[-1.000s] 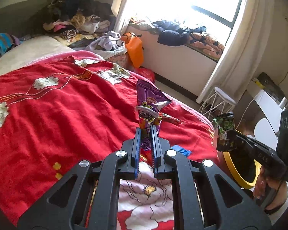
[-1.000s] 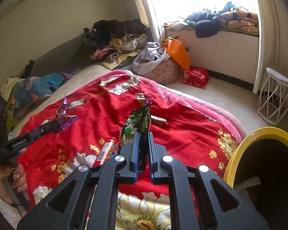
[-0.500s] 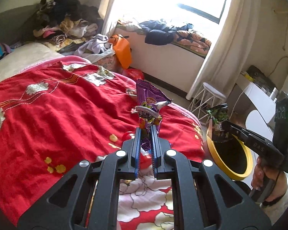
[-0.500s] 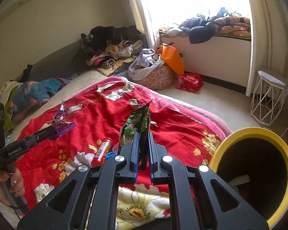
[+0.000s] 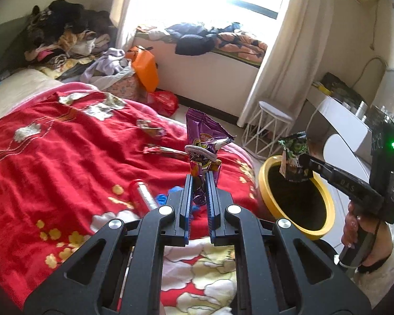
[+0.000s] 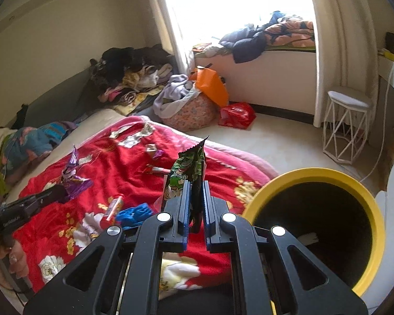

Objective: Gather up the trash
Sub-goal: 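Carry the purple wrapper and green packet over the yellow bin with both tools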

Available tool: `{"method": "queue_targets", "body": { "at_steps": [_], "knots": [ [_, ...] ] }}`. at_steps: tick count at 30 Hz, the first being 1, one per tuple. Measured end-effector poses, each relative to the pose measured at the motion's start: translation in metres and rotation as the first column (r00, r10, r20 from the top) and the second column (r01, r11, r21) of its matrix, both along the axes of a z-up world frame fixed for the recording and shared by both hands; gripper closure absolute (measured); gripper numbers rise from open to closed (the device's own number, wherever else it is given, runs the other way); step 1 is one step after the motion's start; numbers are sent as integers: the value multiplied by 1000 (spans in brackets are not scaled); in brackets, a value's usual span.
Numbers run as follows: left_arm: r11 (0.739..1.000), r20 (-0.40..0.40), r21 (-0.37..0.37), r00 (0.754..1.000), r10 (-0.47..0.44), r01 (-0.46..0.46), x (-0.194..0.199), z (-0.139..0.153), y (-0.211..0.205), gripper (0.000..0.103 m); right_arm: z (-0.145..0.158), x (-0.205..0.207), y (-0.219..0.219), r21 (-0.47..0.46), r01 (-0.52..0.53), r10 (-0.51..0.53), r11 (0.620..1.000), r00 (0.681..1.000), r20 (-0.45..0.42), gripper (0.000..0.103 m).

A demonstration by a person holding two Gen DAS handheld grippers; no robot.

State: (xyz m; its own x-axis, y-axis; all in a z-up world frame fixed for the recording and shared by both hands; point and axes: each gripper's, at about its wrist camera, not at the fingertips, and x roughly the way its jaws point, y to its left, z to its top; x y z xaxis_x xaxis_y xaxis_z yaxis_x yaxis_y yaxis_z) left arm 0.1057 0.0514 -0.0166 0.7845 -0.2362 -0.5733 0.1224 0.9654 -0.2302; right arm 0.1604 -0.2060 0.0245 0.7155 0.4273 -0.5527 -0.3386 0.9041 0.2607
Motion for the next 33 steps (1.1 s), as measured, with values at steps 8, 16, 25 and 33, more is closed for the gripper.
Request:
{"method": "queue_targets", "body": {
  "at_steps": [8,16,25,33],
  "knots": [
    [995,-7,30,996,-90,90,11,-4,-43,97,-1,4,-36,16,86,-86,996,996,1,94],
    [989,-23,44,989,-143,144,21,-10,-77,97,-8,6,-69,27,163,-162,986,987,-14,94],
    [980,-32,55,981,-191,192,28,-14,-110,97,-15,8,-101,33,237,-236,971,971,-27,94],
    [969,-48,65,971,-235,238,32,-21,-135,97,-22,9,-122,11,292,-291,956,956,-34,94]
  ]
}}
